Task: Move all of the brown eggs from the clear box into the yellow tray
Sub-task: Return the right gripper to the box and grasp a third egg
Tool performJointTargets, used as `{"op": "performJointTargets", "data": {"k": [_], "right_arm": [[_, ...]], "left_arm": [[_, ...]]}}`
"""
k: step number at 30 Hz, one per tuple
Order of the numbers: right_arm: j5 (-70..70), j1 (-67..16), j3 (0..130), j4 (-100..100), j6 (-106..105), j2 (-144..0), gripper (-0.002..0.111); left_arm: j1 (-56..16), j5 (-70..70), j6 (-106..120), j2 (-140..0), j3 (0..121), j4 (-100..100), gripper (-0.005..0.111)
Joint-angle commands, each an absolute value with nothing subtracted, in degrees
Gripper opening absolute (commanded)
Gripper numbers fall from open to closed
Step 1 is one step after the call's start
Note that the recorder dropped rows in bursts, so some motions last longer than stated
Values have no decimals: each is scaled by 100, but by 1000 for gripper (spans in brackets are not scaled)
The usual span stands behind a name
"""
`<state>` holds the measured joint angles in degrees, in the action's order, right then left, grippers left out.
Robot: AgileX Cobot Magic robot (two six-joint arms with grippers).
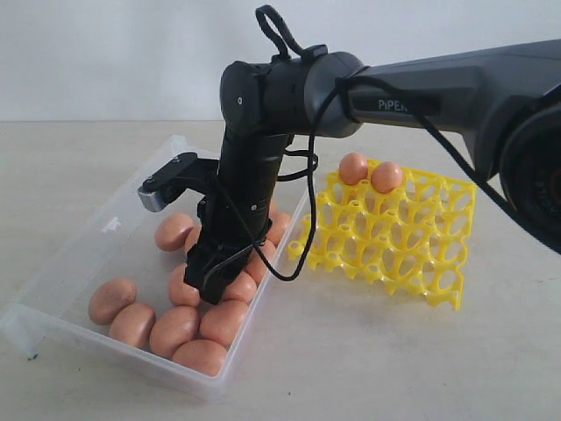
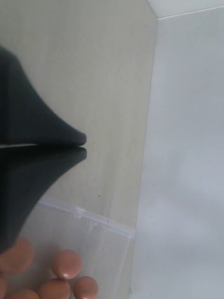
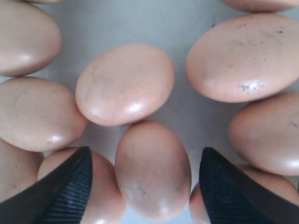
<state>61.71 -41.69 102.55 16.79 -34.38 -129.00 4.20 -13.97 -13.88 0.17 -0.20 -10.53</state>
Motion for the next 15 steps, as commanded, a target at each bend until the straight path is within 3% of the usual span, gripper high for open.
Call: {"op": "performJointTargets", "data": {"k": [1,5,11,15], "right_arm": [[6204,-4164,10262,1597,-3254,-13138,63],[5921,-4164,10262,1398,-2686,-13248,52],[5748,-4164,10262,1056,-2406,-13248,-1],[5672,-4164,10286,1060,-2406,-13248,0]], "left_arm": [[392,-1350,-1350,0,0,-1043,-4],[392,-1350,-1350,0,0,-1043,-4],[392,-1350,-1350,0,0,-1043,-4],[392,-1350,-1350,0,0,-1043,-4]]}}
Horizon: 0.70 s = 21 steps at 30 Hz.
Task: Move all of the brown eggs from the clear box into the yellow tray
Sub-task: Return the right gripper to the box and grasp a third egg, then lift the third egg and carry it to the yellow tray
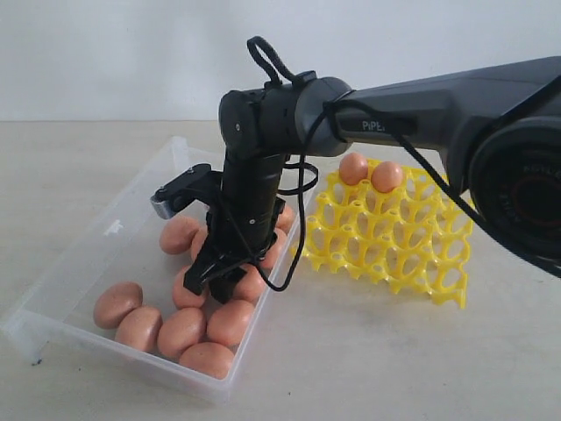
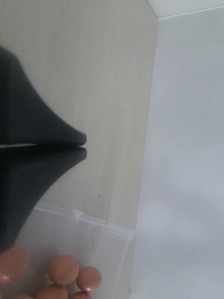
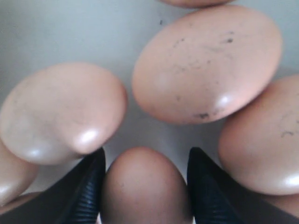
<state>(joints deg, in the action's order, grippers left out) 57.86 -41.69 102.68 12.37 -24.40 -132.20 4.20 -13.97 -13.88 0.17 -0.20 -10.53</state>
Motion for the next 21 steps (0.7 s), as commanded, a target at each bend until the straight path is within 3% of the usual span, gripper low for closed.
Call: {"op": "performJointTargets", "data": {"k": [1,15,21], "right_arm": [[5672,-4164,10333,1076,-2406,-13248,0],[3970,-4164,10922,1908,-1492,-12521,0],[1581,-4324,9576,1897,-763,-11890,-1]], "left_arm": [[392,-1350,-1350,0,0,-1043,-4],[392,-1350,-1350,0,0,-1043,-4],[392,-1350,-1350,0,0,-1043,-4]]}}
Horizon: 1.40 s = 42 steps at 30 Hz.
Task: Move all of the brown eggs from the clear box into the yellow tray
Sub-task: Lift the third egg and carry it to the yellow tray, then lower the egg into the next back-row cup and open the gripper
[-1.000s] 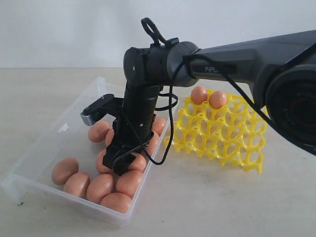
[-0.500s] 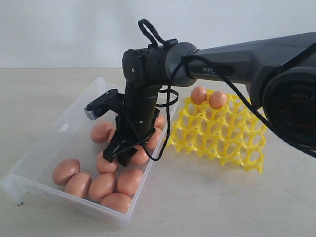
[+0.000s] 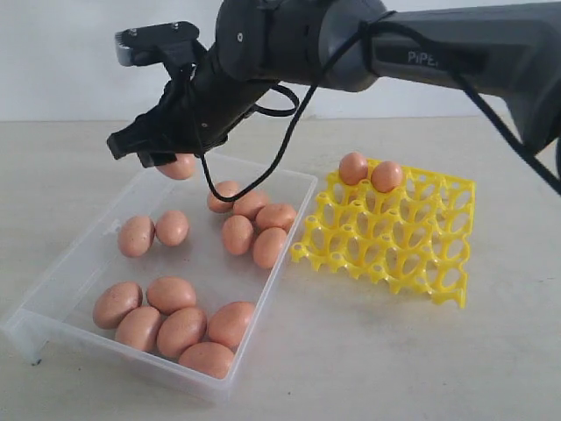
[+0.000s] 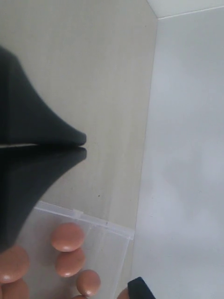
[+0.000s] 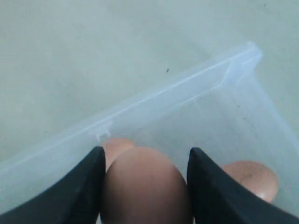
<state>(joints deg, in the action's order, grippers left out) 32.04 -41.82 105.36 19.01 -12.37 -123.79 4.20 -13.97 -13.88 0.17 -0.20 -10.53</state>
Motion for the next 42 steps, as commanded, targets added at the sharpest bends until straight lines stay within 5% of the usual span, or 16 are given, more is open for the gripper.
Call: {"op": "performJointTargets", "data": {"k": [1,8,15,19,20,21,23,28,42], "right_arm": [[970,-4372,9231,1897,-636,-11682,-1],[-2406,-4529,6494,2096,-543,-10249,-1],[-3772,-3215,5145,3214,-62,-9492,-1],[-3674,-1585,4929,-1190,3182,-9494,-1],[-4850,-466,5164,-4619,5856,-9770,-1],[-5677,73,5336,-5559,6799,-9948,-1],[-6812,920,5786,-6922,7758,-10410,-1],[-6996,1950,5908,-8273,8124,-10797,-1],[-4575,404,5733,-7050,5421,-11373,-1]], "left_arm": [[392,-1350,-1350,0,0,-1043,-4],[392,-1350,-1350,0,0,-1043,-4],[392,-1350,-1350,0,0,-1043,-4],[392,-1350,-1350,0,0,-1043,-4],[392,-1350,-1350,0,0,-1043,-4],[392,-1350,-1350,0,0,-1043,-4],[392,-1350,-1350,0,0,-1043,-4],[392,-1350,-1350,0,0,-1043,-4],[392,-1339,-1350,0,0,-1043,-4]]}}
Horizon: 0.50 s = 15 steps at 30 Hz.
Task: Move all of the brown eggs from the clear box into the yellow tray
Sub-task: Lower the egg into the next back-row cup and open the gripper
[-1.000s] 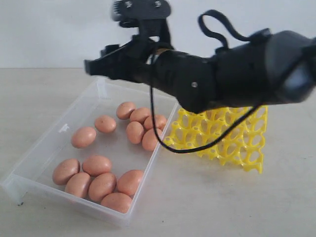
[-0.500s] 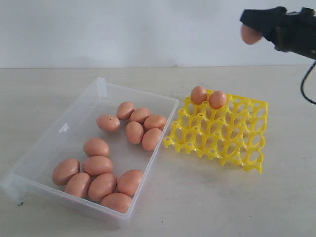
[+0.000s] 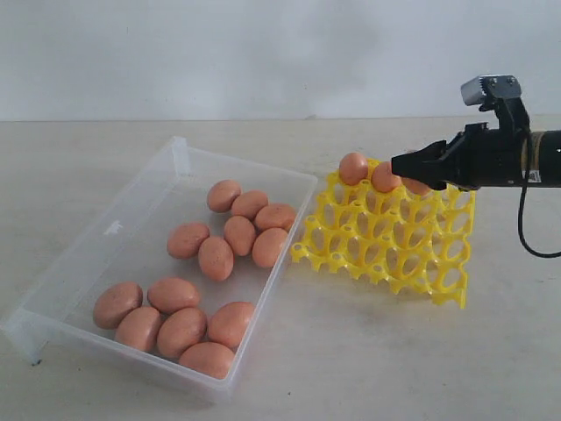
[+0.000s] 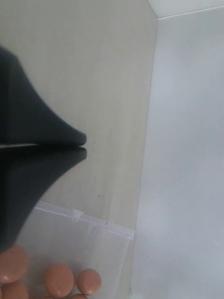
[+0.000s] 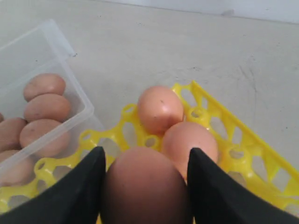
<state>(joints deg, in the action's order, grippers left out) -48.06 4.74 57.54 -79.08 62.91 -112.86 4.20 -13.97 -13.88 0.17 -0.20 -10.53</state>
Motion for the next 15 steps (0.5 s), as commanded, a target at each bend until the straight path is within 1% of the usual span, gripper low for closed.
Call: {"op": "performJointTargets", "data": {"k": [1,3,11,15], "right_arm": [[-4552,404,5733,-6772,5155,-11395,-1],[-4421,404,5733,-6435,4646,-11401,-1],[-4558,404,5733,-6449,3999,-11862,-1],[-4694,404,5733,-6021,3696,-11862,-1]], "left_arm": [[392,-1339,-1350,0,0,-1043,-4],[392,-1351,-1350,0,0,-1043,-4],[392,-1351,-1350,0,0,-1043,-4],[392,-1351,-1350,0,0,-1043,-4]]}}
